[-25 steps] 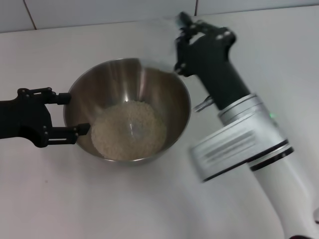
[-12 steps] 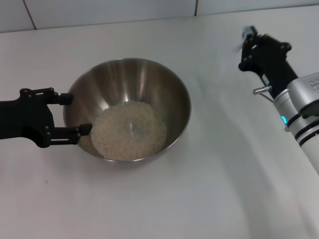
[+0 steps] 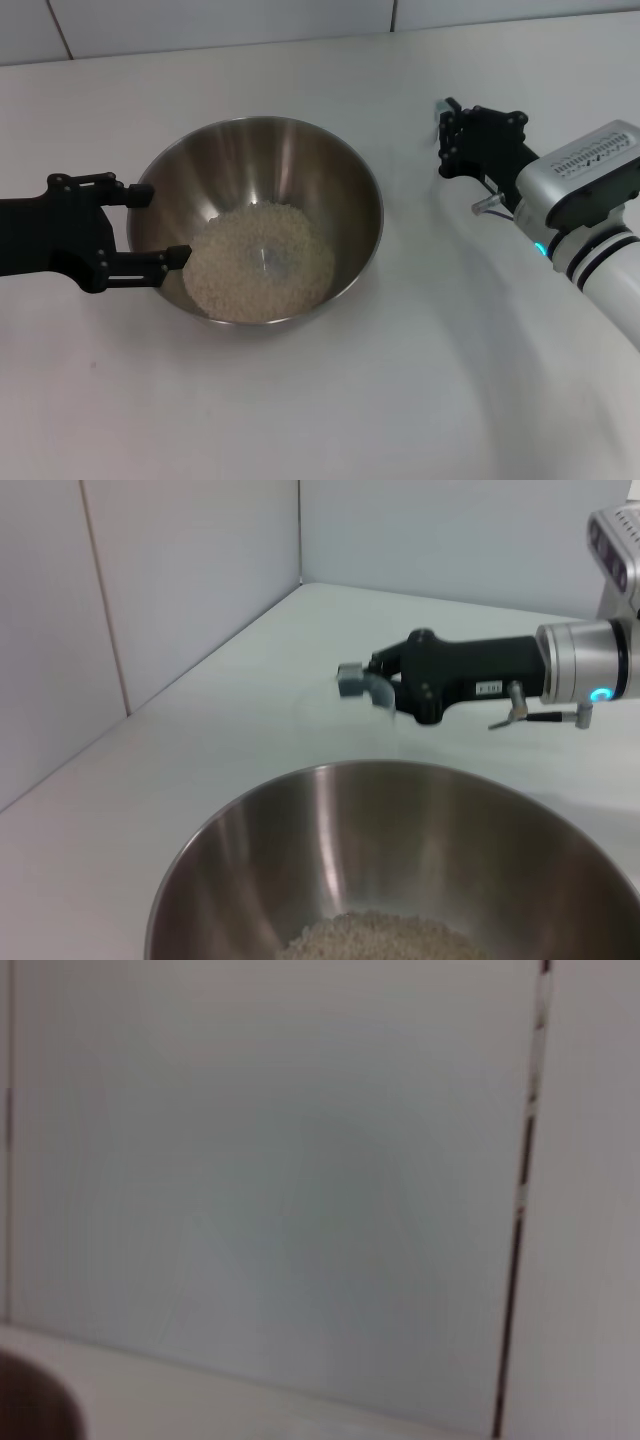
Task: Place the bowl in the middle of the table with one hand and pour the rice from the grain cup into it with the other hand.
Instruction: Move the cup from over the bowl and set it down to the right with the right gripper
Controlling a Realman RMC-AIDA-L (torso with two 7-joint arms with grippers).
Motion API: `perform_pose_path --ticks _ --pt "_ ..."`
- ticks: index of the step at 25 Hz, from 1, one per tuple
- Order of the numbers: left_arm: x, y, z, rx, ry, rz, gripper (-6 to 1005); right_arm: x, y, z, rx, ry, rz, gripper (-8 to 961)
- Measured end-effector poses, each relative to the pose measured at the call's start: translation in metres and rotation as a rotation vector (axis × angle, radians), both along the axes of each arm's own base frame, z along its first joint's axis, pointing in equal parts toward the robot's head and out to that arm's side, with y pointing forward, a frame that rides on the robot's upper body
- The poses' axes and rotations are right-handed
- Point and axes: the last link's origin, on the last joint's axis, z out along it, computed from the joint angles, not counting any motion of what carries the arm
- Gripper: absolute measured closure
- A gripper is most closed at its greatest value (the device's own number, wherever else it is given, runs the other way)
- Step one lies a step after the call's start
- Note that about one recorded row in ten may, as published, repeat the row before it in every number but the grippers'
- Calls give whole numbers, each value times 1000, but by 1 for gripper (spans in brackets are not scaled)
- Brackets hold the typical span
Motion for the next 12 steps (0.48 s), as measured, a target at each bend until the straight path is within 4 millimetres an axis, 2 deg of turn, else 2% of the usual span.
perform_pose_path --ticks 6,12 --pt "1 0 -1 -6 2 -4 185 6 -3 -3 -14 -1 -35 784" --pt "0 0 -2 -9 5 -3 185 19 -17 -5 -15 8 -79 776"
